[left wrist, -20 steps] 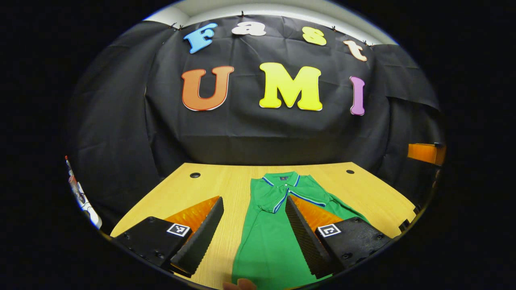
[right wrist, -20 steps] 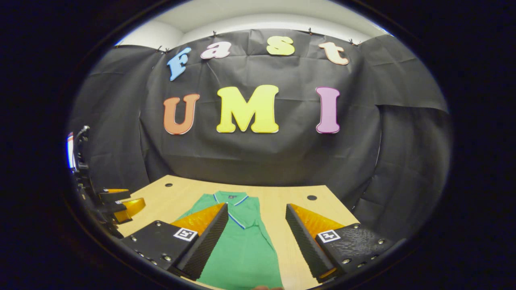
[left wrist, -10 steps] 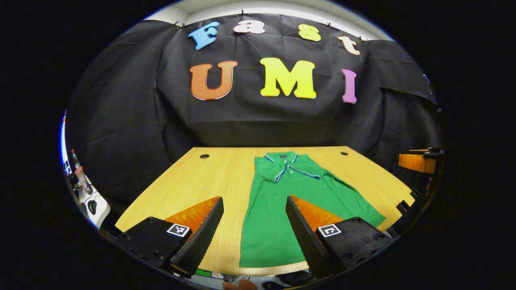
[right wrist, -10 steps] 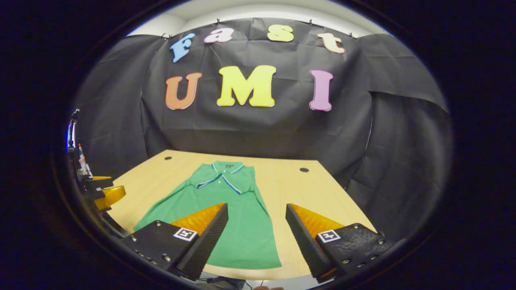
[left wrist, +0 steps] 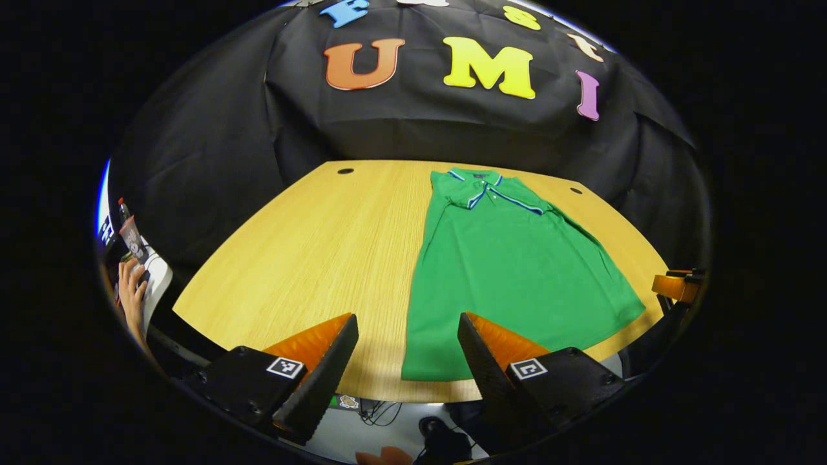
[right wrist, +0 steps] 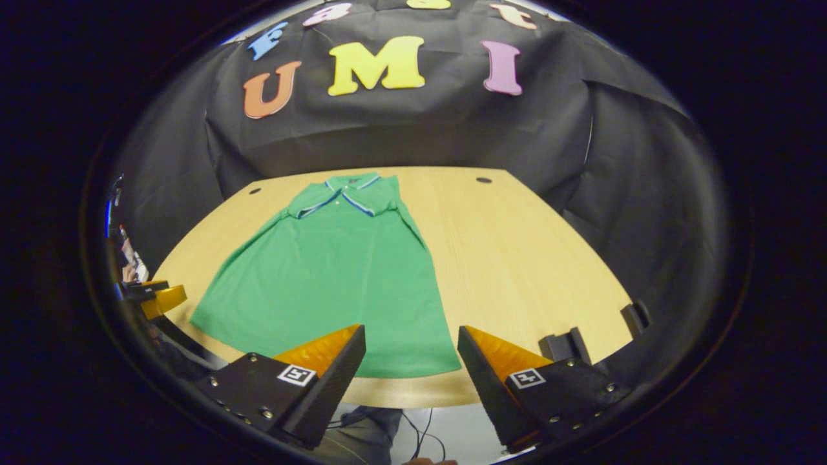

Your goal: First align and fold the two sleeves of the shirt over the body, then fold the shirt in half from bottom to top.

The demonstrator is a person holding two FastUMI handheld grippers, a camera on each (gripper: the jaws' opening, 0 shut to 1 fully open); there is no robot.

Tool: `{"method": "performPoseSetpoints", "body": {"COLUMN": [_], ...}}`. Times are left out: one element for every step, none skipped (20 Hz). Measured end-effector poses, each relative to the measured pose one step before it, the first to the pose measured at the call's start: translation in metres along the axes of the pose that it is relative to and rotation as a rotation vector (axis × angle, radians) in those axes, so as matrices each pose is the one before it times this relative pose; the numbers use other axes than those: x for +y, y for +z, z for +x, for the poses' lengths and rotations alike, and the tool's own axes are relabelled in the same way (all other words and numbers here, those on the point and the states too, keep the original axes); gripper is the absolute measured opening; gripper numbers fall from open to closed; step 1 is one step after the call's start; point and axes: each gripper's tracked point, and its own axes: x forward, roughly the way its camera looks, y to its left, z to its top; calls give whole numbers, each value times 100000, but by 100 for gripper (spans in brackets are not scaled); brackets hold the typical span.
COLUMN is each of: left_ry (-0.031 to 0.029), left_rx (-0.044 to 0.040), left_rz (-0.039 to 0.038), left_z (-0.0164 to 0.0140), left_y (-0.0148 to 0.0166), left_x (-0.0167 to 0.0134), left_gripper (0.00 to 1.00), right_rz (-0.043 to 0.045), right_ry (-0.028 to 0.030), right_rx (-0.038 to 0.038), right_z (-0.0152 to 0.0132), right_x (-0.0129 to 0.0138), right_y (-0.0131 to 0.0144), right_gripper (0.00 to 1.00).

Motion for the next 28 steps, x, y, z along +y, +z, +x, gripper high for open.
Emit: {"method": "performPoseSetpoints", "body": {"left_ry": [-71, 176, 21, 208, 150, 117, 238, 222, -42, 5, 145, 913, -121, 861, 496, 468, 349, 442, 366, -648, 838, 747, 1438, 80, -774, -1095, -1157, -1226], "left_rx": [2308, 1771, 1719, 1396, 1070, 1070, 767, 1032, 985, 1131, 1110, 216, 133, 404, -76, -228, 402, 956, 2514, 1973, -290, -639, 247, 387, 349, 288, -22, 495], "left_rz": [-1432, -1211, -991, -337, 114, 362, 206, -400, -862, -571, -182, 1078, 1396, 1315, 1542, 860, -449, -839, -44, -1203, -532, -1159, -2113, -348, 17, 185, -1575, -2574], "left_z": [76, 281, 150, 494, 387, 215, 296, 282, 146, 206, 216, 46, 240, -16, 123, -89, 8, 30, 81, -26, 45, 277, 62, 274, 155, -66, -52, -97], "left_y": [-645, -468, -372, -233, -207, -189, -221, -278, -184, -336, -186, -63, 59, -105, -44, -52, 54, -64, -217, 139, 447, 652, 49, -8, -94, 120, 26, -32], "left_x": [10, 117, -25, -314, -190, -81, -19, -65, -56, -109, -145, -44, -171, 43, 9, 42, 31, -51, 24, -176, -228, -31, 42, -213, -253, -51, 11, -32], "left_gripper": [100, 100, 100, 100, 100, 100, 100, 100, 99, 100, 100, 100, 100, 99, 100, 100, 100, 100, 100, 100, 76, 52, 28, 4, 3, 3, 3, 3], "right_rz": [502, -31, -648, -699, -804, -263, 119, 155, 187, 525, 193, 407, -88, -381, -346, -104, 23, -355, 70, -437, -33, 2958, 2016, 1379, -592, 1186, 3032, 3397], "right_ry": [-165, -319, -526, -618, -986, -622, -514, -548, -461, 100, -159, 565, 122, 329, 633, 669, 321, 238, 1010, 1312, 2982, 1795, -1221, -931, 462, 951, 1369, 1137], "right_rx": [2454, 1254, 1249, 1082, 918, 1682, 1400, 1931, 2202, 910, 1547, 747, -557, 310, 1079, -75, 474, 341, 1394, 990, 94, -858, 52, -1560, 404, 440, -303, 310], "right_z": [405, 521, 413, 368, 380, 275, 440, 558, 547, 319, 158, 55, -24, 64, 114, -22, 156, -51, -23, -17, 443, 29, 149, 247, -190, 9, 14, -36], "right_x": [-267, 75, -99, -212, -395, -174, -161, -296, -249, -34, -80, 89, 39, 55, 141, 202, 172, 310, 587, 885, 1187, 1096, 264, 234, 118, 33, 0, -2], "right_y": [-786, -179, -193, -481, -350, -362, -245, -421, -308, -259, -233, -161, 178, -8, -367, 49, -53, 8, 24, -9, 111, 168, 28, 563, -303, 40, 78, 91], "right_gripper": [93, 93, 93, 93, 93, 93, 93, 93, 93, 93, 93, 93, 93, 94, 93, 95, 96, 97, 99, 100, 100, 68, 36, 5, 1, 2, 1, 1]}}
